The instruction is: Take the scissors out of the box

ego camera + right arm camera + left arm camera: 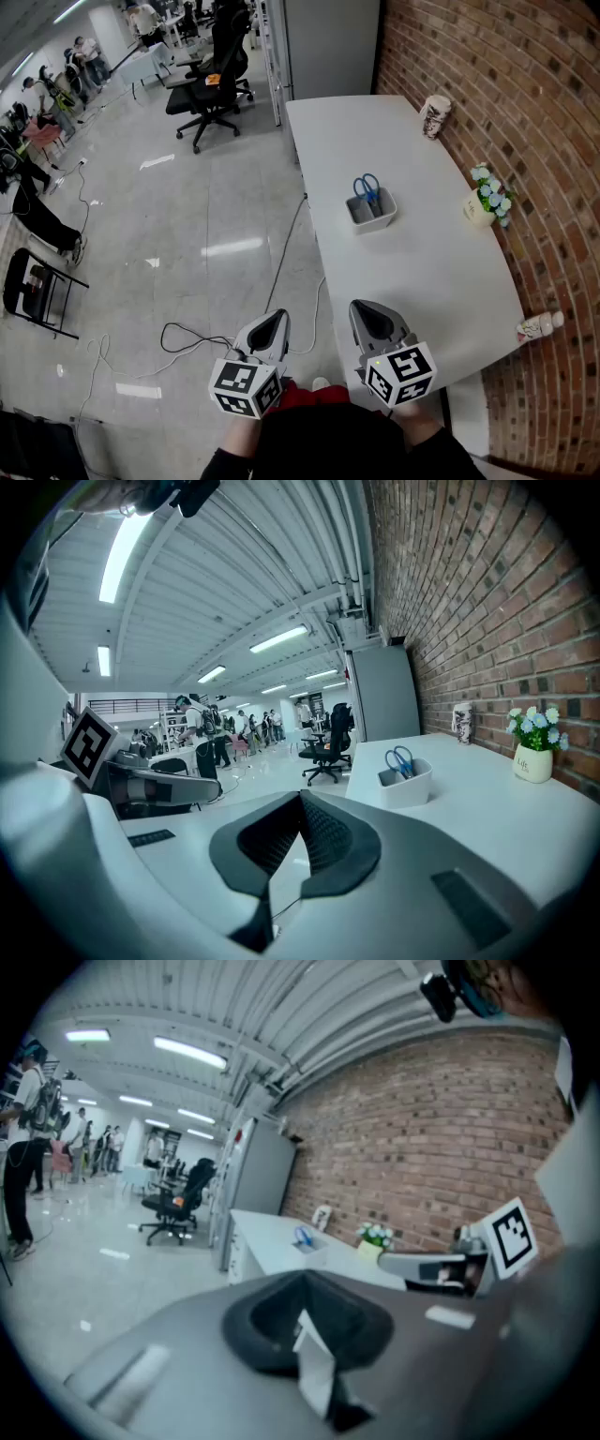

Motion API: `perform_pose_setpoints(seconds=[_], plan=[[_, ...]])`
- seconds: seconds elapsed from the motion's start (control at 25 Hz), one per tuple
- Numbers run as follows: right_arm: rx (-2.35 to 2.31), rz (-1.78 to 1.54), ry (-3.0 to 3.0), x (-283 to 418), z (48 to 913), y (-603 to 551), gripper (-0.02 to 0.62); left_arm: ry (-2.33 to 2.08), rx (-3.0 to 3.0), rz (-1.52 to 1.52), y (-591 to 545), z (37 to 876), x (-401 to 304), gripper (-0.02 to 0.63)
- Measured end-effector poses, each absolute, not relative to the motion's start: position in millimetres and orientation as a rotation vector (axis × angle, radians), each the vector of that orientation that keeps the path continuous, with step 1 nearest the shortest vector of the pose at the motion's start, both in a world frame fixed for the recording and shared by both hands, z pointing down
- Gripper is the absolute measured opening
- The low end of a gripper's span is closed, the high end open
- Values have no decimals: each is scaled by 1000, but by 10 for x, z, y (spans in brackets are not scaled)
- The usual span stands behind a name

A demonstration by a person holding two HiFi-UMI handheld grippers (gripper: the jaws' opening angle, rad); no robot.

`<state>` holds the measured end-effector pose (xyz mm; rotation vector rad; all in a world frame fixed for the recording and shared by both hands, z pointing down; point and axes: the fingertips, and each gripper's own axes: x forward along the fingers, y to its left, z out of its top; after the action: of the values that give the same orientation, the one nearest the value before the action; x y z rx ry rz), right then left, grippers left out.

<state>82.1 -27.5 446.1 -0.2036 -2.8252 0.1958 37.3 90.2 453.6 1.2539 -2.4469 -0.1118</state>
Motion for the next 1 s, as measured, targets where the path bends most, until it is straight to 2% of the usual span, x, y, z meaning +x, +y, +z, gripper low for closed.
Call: perform_pose_setpoints(seconds=[0.64,1.0], plan=[[-258,243,-2828,831,4465,-187,8,-2489,1185,-159,1106,4501,331,5],[-197,275,-2829,596,4452,12,9,-2471,1226,-153,1383,4520,-78,5]])
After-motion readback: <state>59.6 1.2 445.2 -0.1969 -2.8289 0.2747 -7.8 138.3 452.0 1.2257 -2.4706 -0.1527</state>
